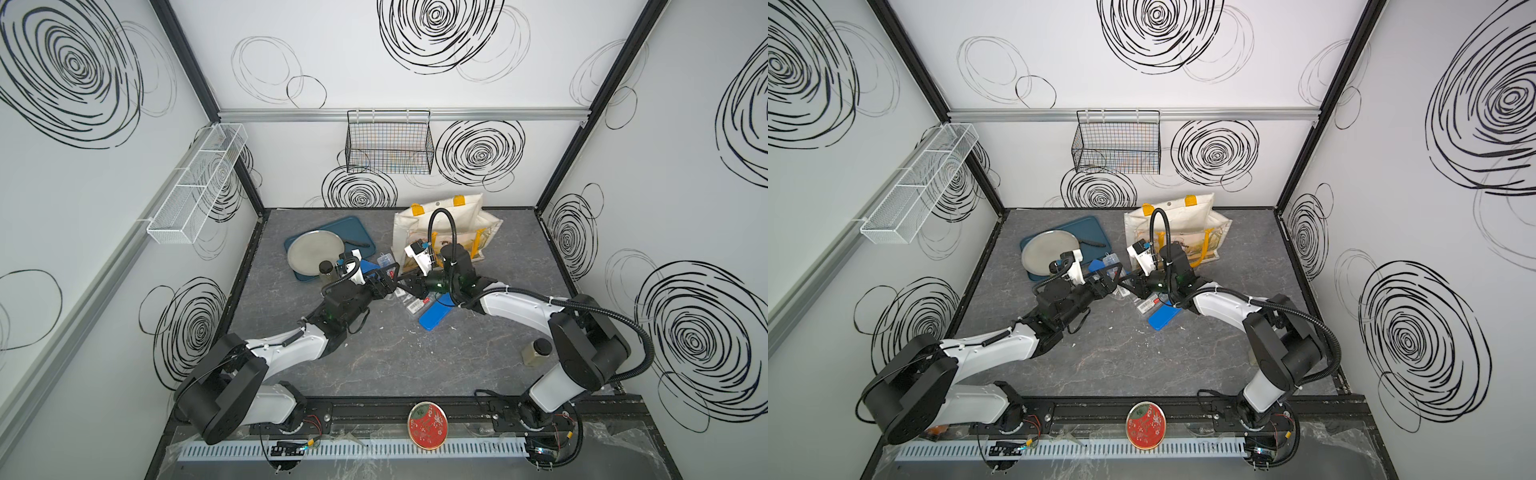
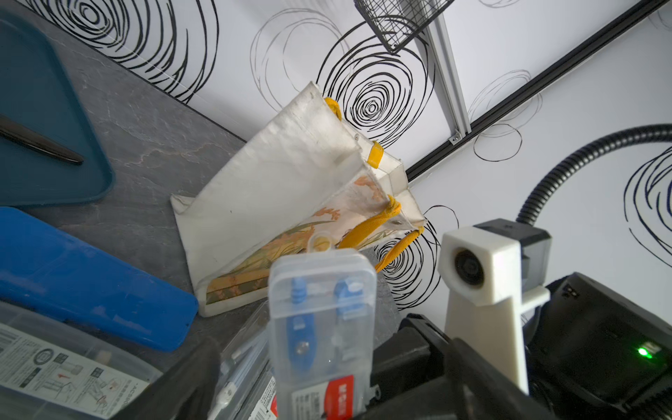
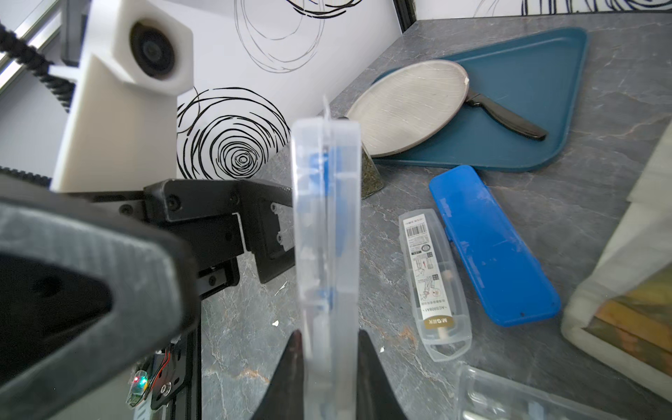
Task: Put the compass set into the canvas bag
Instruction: Place the compass set in the canvas bag.
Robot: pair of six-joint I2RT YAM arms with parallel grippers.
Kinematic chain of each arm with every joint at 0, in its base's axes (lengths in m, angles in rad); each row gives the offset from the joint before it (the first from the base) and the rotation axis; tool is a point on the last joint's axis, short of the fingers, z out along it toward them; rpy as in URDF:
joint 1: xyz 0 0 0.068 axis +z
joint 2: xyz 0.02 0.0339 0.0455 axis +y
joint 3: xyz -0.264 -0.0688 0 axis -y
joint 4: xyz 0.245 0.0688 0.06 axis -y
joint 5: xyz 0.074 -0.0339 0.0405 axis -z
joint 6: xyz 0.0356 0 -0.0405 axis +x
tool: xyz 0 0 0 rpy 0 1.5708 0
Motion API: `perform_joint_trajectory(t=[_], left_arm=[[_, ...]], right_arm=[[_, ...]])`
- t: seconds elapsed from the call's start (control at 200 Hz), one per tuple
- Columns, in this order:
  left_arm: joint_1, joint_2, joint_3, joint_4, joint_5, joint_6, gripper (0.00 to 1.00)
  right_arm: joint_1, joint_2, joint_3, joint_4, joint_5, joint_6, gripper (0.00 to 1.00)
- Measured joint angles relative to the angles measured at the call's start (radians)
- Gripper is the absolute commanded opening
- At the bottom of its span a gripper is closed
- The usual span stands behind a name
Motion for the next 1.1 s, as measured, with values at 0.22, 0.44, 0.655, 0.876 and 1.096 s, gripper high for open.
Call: perform_joint_trajectory(t=[0.22, 0.44, 0.655, 0.876, 1.096], left_arm=[[0.029, -0.111, -0.048, -0.005, 0.001, 0.017, 0.99], [0.003, -0.182, -0.021, -0.140, 0.000, 0.117, 0.99], [-0.064, -0.143, 0.032, -0.283, -0.026, 0.184, 0.99], [-0.084, -0.035, 0.059, -0.338, -0.067, 0.193, 0.99], [-0.074, 0.056, 0.074, -0.354, -0.092, 0.127, 0.99]], right_arm=[[-0.005, -0.053, 0.123, -0.113, 0.136, -0.060, 0.11], [-0.084, -0.105, 0.338, -0.209, 0.298, -0.086, 0.11], [-0.246, -0.087, 0.400, -0.253, 0.454, -0.069, 0.11], [-0.330, 0.033, 0.394, -0.284, 0.578, -0.065, 0.11], [-0.351, 0.134, 0.384, -0.277, 0.623, -0.061, 0.17]])
